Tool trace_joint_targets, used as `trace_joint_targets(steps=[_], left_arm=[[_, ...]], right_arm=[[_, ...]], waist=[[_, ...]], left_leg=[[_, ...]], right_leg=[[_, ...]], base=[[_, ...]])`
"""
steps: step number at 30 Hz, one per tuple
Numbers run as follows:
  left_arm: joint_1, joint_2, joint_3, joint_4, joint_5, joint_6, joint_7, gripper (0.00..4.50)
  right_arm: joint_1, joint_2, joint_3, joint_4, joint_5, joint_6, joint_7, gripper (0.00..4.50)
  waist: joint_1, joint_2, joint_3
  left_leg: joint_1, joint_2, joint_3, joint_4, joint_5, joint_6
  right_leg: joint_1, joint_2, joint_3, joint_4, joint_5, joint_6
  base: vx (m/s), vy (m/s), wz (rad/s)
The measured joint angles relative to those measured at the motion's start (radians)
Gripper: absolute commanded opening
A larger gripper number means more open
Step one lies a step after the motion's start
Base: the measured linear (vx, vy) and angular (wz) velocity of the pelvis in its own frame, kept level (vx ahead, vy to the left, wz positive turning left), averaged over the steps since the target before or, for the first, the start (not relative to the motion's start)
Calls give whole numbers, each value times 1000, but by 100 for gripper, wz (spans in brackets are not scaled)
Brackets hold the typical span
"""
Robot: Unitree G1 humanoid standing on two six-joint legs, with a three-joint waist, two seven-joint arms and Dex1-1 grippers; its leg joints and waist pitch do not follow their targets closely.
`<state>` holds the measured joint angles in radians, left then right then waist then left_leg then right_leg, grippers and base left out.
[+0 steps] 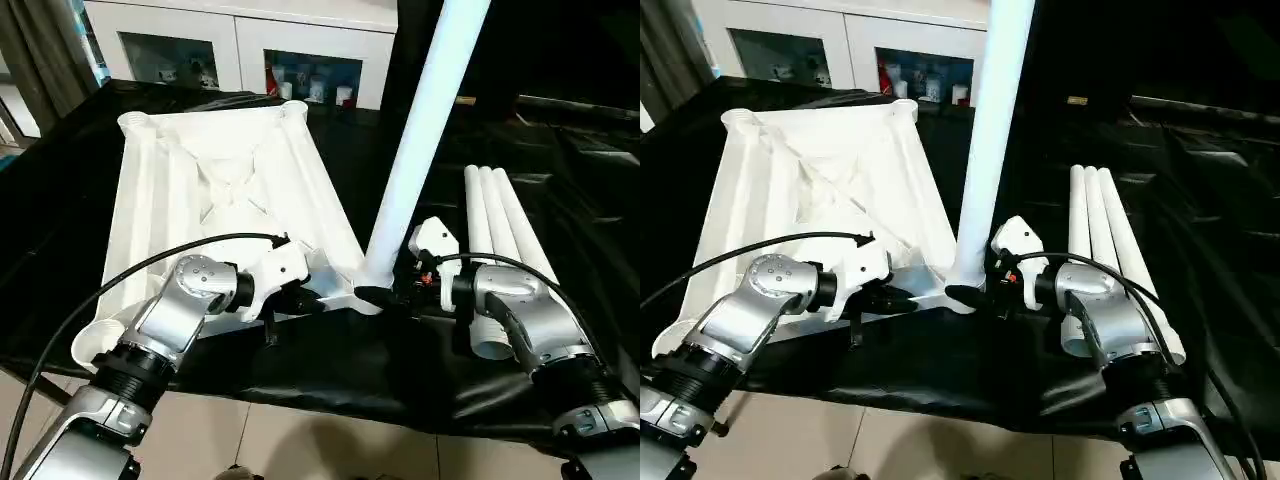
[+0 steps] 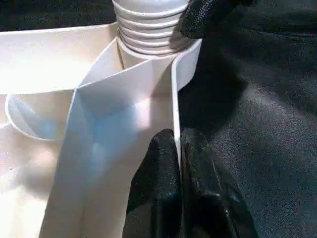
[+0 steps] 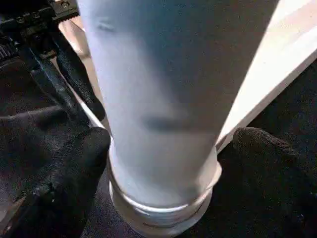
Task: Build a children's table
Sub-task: Rotate leg to tighten
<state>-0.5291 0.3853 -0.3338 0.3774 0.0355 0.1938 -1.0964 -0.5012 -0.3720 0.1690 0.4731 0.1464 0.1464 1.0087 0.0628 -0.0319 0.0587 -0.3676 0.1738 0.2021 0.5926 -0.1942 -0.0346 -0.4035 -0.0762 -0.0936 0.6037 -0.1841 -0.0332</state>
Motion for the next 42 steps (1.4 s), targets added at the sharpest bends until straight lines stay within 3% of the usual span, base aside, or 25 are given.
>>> trace_joint_targets(steps=[1, 4, 9, 11, 14, 27, 28, 32, 42], left_arm=[[0, 0, 0, 0, 0, 0, 0, 29], [12, -10, 7, 1, -12, -24, 2, 49], [14, -12, 8, 5, -12, -49, 10, 49], [14, -12, 10, 9, -12, -51, 10, 17], [14, -11, 11, 12, -19, -51, 9, 5], [3, 6, 0, 18, -9, -41, 2, 5], [2, 5, 0, 18, -10, -34, 2, 30], [-5, 3, -4, 20, -1, -13, 7, 61], [-10, 10, -19, 24, 20, -12, 11, 61]], right_arm=[[0, 1, 0, 0, 0, 0, 0, 439], [0, 5, 0, 2, -1, -2, -1, 441], [0, 9, 0, 3, -1, -2, -2, 441], [0, 9, 0, 3, -2, -3, -2, 441], [0, 10, 0, 5, -2, -3, -2, 441], [-4, 15, 0, 18, -15, -11, -7, 441], [-3, 15, 0, 19, -16, -12, -7, 441], [-4, 15, 0, 19, -21, -21, -7, 441], [-3, 16, 0, 19, -22, -21, -7, 441]], waist=[[0, 0, 0], [0, -4, 1], [-3, -7, 1], [-3, -7, 0], [-3, -7, 0], [-3, -8, 0], [-3, -8, 0], [-3, -8, 0], [-4, -8, -1]], left_leg=[[0, 0, 0, 0, 0, 0], [-1, 1, -1, 4, 0, 0], [-1, 1, -1, 9, 0, 0], [-1, 1, -1, 9, 0, 0], [-1, 1, -1, 9, 0, 0], [1, 1, -2, 9, 0, -1], [1, 1, -2, 9, 0, -1], [2, 1, -2, 10, -1, -1], [2, 1, -2, 10, 0, -1]], right_leg=[[0, 0, 0, 1, 0, 0], [0, 0, -1, 2, 0, 0], [0, 0, 0, 6, 0, 0], [0, 0, 0, 6, 0, 0], [0, 0, 0, 7, 0, 0], [1, 0, 0, 9, 0, 0], [1, 0, 0, 9, 0, 0], [2, 0, 0, 9, 0, 0], [2, 0, 0, 9, 0, 0]], base=[[0, 0, 0], [0, 0, 0], [0, 0, 0], [0, 0, 0], [0, 0, 0], [0, 0, 0], [0, 0, 0], [0, 0, 0], [0, 0, 0]])
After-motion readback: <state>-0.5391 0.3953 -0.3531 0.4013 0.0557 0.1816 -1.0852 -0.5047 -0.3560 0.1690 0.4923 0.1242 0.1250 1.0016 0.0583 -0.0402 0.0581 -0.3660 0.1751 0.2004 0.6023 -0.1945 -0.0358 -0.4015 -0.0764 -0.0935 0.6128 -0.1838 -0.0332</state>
